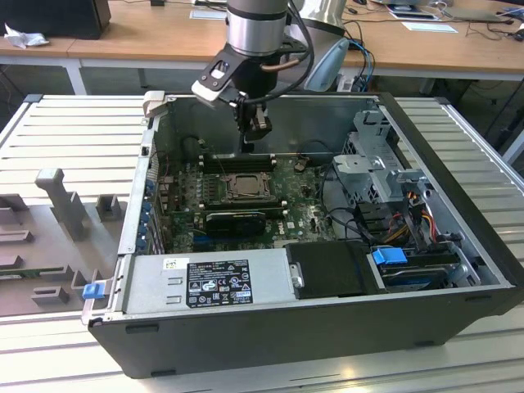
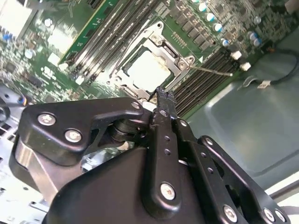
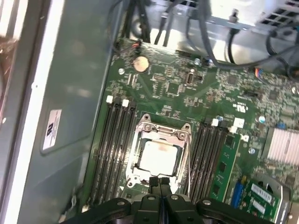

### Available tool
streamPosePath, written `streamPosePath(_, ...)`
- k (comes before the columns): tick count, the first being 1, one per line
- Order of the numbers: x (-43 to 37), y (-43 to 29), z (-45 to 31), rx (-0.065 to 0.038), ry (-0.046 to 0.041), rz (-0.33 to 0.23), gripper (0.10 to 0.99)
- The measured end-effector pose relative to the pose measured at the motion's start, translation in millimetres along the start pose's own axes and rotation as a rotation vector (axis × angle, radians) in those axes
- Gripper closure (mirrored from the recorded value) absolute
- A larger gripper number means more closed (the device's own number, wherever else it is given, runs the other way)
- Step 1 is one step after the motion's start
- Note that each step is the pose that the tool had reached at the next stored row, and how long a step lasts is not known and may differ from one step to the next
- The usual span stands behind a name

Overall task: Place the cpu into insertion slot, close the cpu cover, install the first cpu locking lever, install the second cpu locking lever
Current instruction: 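Install the first cpu locking lever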

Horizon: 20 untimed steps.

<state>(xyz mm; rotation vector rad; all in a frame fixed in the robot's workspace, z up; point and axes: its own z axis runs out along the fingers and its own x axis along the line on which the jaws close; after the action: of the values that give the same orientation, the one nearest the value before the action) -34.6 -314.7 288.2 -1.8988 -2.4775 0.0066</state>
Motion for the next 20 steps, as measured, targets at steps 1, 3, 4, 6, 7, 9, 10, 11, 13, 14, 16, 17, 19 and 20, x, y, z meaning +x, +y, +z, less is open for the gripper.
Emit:
streamPosePath(1, 0.0, 0.0, 0.2, 0.0, -0.0004, -0.018, 0.98)
streamPosePath(3, -0.1, -0.1, 1.4, -0.007, -0.0037, -0.06, 0.98)
streamPosePath(4, -0.1, -0.1, 1.7, -0.011, -0.0051, -0.068, 0.98)
streamPosePath(6, 0.0, 0.1, 2.7, -0.019, -0.0073, -0.095, 0.98)
streamPosePath(7, -0.1, 0.0, 3.0, -0.018, -0.0077, -0.128, 0.98)
streamPosePath(9, -0.1, 0.0, 3.8, -0.018, -0.0081, -0.217, 0.98)
streamPosePath(10, -0.1, 0.0, 3.9, -0.017, -0.0082, -0.238, 0.98)
streamPosePath(11, -0.1, 0.0, 4.1, -0.017, -0.0083, -0.258, 0.98)
streamPosePath(13, -0.1, 0.0, 4.3, -0.017, -0.0085, -0.301, 0.98)
streamPosePath(14, -0.1, 0.0, 4.4, -0.016, -0.0087, -0.334, 0.98)
streamPosePath(16, -0.1, 0.0, 4.7, -0.016, -0.009, -0.4, 0.98)
streamPosePath(17, -0.1, 0.0, 4.9, -0.015, -0.0094, -0.46, 0.98)
streamPosePath(19, -0.1, 0.0, 5.2, -0.014, -0.0097, -0.528, 0.98)
streamPosePath(20, -0.1, 0.0, 5.4, -0.014, -0.0099, -0.566, 0.98)
